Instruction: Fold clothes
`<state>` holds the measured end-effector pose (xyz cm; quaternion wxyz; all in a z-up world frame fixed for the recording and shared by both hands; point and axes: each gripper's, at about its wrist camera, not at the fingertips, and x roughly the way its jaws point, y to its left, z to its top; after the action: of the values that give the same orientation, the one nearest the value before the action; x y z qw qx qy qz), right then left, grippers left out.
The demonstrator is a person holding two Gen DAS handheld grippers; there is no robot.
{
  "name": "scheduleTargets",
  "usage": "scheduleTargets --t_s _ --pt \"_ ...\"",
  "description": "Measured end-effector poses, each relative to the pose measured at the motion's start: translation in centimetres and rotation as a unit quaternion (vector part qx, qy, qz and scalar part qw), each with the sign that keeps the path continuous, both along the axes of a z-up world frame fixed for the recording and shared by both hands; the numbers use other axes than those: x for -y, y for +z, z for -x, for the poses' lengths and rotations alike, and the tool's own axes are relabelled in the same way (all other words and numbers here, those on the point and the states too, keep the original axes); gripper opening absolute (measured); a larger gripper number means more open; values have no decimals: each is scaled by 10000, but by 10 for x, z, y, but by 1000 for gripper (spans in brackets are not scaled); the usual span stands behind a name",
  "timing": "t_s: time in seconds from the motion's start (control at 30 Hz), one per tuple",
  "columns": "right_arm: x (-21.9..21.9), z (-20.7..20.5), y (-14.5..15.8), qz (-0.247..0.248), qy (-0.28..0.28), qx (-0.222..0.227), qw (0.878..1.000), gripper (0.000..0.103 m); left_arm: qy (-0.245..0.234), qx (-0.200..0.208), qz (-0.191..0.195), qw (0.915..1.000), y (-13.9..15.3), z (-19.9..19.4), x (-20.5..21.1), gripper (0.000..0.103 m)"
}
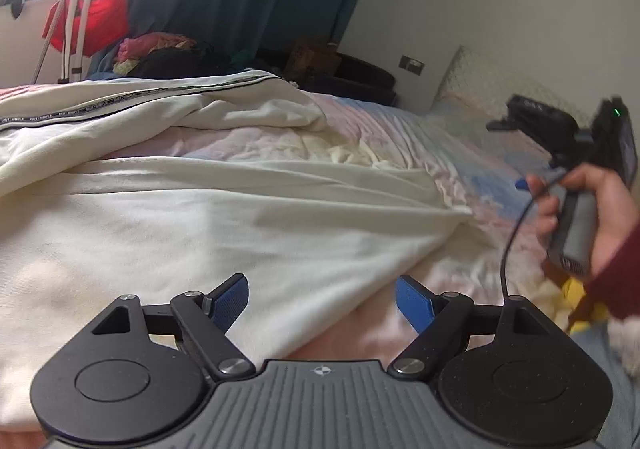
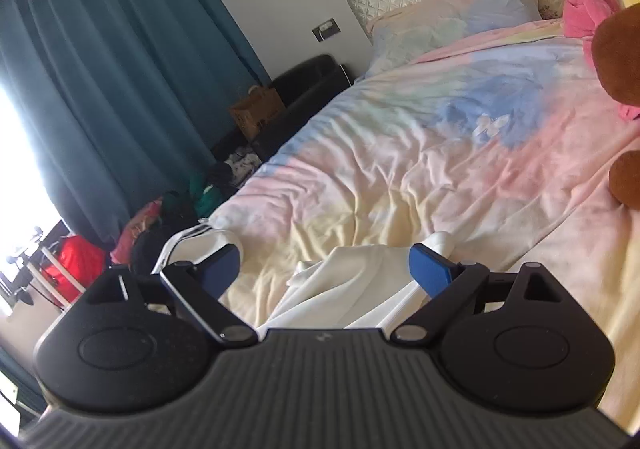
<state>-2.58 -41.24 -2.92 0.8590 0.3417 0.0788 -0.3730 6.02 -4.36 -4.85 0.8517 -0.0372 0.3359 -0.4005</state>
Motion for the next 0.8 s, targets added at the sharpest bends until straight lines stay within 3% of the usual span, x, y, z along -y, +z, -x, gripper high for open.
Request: scheduleTargets --t_s 0.13,0.23,0.33,0.43,0.53,0.67,0.73,0.8 --pt "4 -3 -11 93 -286 13 9995 93 33 -653 404 9970 7 -67 55 83" --pt "12 -7 -28 -79 -511 -55 9986 93 -77 -1235 569 9907 3 -127 125 83" --pt "25 -11 -43 -380 -734 -18 9966 93 -434 -1855 552 9801 -12 -179 206 83" --pt "37 -16 -59 -684 -960 27 9930 93 -424 -2601 337 9640 -36 -219 279 83" --pt "43 -21 -69 -772 -1166 58 9902 93 -352 -2822 179 9585 -56 -242 330 82" --pt "50 -31 -79 -837 -1234 -8 9888 93 -343 -3110 -36 9498 -81 -260 375 73" --pt "53 -35 -84 -944 -1221 -27 9880 93 -358 -3051 -192 9515 -87 -260 388 65" --pt "55 -38 -89 -1066 -1205 -44 9870 93 -342 -2822 -273 9583 -84 -260 395 55"
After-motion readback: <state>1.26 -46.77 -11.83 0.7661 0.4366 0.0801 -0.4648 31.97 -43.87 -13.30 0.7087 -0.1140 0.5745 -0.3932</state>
